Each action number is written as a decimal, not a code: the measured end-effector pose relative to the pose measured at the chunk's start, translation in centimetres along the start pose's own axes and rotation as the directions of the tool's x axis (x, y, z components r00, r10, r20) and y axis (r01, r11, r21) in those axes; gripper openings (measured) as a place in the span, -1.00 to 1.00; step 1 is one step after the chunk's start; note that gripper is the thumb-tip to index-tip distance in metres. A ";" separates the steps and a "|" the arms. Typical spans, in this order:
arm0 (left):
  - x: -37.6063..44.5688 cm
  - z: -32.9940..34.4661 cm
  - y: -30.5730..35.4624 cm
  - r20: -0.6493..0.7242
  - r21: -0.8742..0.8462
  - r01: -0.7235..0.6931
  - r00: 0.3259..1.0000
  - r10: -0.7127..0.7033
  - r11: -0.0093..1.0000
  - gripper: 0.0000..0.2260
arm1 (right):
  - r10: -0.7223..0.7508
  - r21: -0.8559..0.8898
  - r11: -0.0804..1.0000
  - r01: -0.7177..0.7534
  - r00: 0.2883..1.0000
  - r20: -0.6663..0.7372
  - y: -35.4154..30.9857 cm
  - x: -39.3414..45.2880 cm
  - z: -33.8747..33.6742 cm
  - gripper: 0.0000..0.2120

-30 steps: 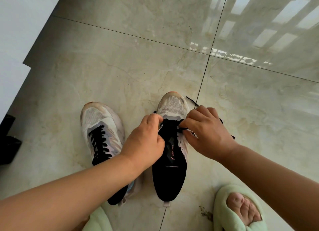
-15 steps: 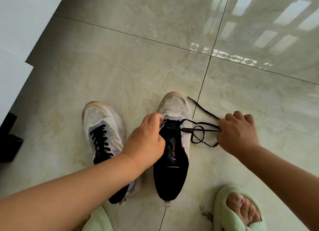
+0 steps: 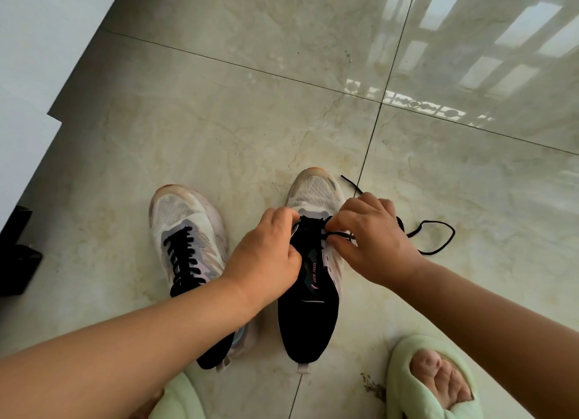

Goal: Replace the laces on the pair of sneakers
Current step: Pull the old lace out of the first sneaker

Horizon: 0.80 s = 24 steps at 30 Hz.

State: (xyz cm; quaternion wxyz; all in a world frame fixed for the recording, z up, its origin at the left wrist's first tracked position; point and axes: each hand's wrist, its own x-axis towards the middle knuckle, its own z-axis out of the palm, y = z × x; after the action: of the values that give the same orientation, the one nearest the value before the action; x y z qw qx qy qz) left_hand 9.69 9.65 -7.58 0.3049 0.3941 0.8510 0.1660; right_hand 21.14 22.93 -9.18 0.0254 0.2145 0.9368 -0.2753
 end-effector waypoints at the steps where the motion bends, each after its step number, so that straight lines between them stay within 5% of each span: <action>1: 0.0 0.0 0.0 0.004 0.003 0.001 1.000 -0.001 1.000 -0.61 | 0.017 0.004 1.000 -0.017 1.000 0.026 0.1 0.3 0.0 -0.92; 6: 0.0 0.0 0.0 0.010 0.008 0.009 1.000 -0.009 1.000 -0.61 | 0.037 0.026 0.999 -0.041 0.991 0.132 1.0 1.0 0.1 -0.89; 15: 0.0 0.0 -0.1 0.003 0.006 0.002 1.000 -0.002 1.000 -0.61 | -0.023 -0.072 0.997 0.028 0.997 0.071 1.8 0.7 -0.2 -0.87; 19: 0.1 0.1 -0.1 0.001 0.003 0.005 1.000 -0.005 1.000 -0.62 | -0.014 0.017 1.000 0.014 0.999 0.034 1.5 0.5 -0.2 -0.89; 24: 0.1 0.1 0.0 0.006 0.002 0.005 1.000 -0.005 1.000 -0.62 | 0.001 0.012 1.000 -0.002 0.995 0.099 1.3 0.8 0.0 -0.93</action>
State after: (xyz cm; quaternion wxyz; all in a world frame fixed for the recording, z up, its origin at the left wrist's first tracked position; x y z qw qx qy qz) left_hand 9.74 9.71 -7.67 0.3074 0.3926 0.8513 0.1633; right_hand 20.97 24.24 -9.96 0.0706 0.2014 0.9325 -0.2914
